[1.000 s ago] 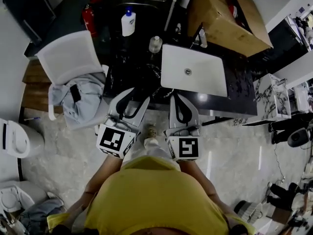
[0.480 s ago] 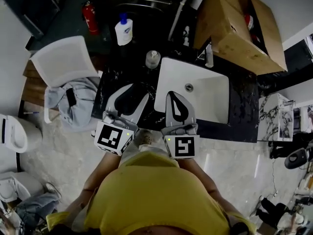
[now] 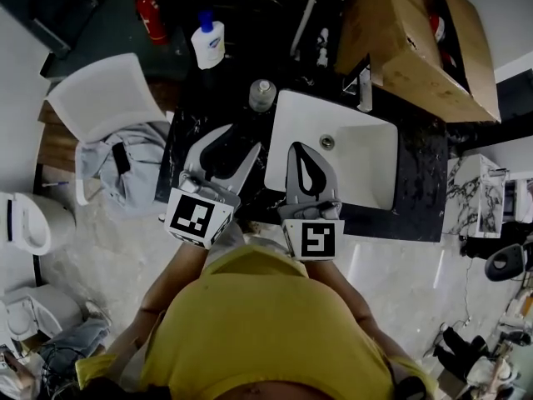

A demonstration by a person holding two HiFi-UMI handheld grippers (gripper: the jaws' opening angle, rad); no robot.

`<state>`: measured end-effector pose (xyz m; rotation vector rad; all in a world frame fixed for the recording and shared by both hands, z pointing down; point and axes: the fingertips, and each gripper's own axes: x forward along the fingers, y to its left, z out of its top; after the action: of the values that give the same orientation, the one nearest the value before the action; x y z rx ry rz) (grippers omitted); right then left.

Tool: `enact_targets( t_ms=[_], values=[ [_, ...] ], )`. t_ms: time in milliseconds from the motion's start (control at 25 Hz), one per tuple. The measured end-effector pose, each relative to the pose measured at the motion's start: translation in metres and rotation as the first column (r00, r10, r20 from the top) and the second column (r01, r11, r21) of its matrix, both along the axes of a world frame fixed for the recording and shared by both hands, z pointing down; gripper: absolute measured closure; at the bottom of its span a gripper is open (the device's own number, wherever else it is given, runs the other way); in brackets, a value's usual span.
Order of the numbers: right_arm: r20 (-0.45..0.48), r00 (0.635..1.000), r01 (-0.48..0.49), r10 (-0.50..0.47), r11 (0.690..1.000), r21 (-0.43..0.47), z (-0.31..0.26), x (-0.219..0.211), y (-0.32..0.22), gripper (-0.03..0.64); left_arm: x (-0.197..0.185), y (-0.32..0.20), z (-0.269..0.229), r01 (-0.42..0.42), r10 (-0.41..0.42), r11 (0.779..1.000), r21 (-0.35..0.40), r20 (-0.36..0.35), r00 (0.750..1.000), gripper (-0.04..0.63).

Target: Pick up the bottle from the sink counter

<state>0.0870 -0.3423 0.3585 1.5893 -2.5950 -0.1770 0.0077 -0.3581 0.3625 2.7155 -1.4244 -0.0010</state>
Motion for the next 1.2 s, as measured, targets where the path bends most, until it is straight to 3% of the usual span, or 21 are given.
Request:
enact_targets(
  t_ms=[200, 720, 1200],
  values=[
    [0.037, 0.999, -0.022, 0.023, 1.000, -0.014, -0.004, -0.002, -0.016, 0.615, 0.003, -0.018, 0.005, -0.025, 0.026, 1.000, -0.016, 0.018, 1.000, 0.413],
    [0.009, 0.998, -0.062, 0.062, 0.997, -0.039, 0.034, 0.007, -0.053, 0.615, 0.010, -0.064, 0.050, -0.072, 0.076, 0.996, -0.053, 0.064, 0.995, 0.391],
    [-0.011, 0.997, -0.075, 0.074, 0.991, -0.111, 0.074, 0.014, -0.087, 0.615, 0.016, -0.117, 0.114, -0.051, 0.066, 0.989, -0.135, 0.104, 0.992, 0.316]
  ],
)
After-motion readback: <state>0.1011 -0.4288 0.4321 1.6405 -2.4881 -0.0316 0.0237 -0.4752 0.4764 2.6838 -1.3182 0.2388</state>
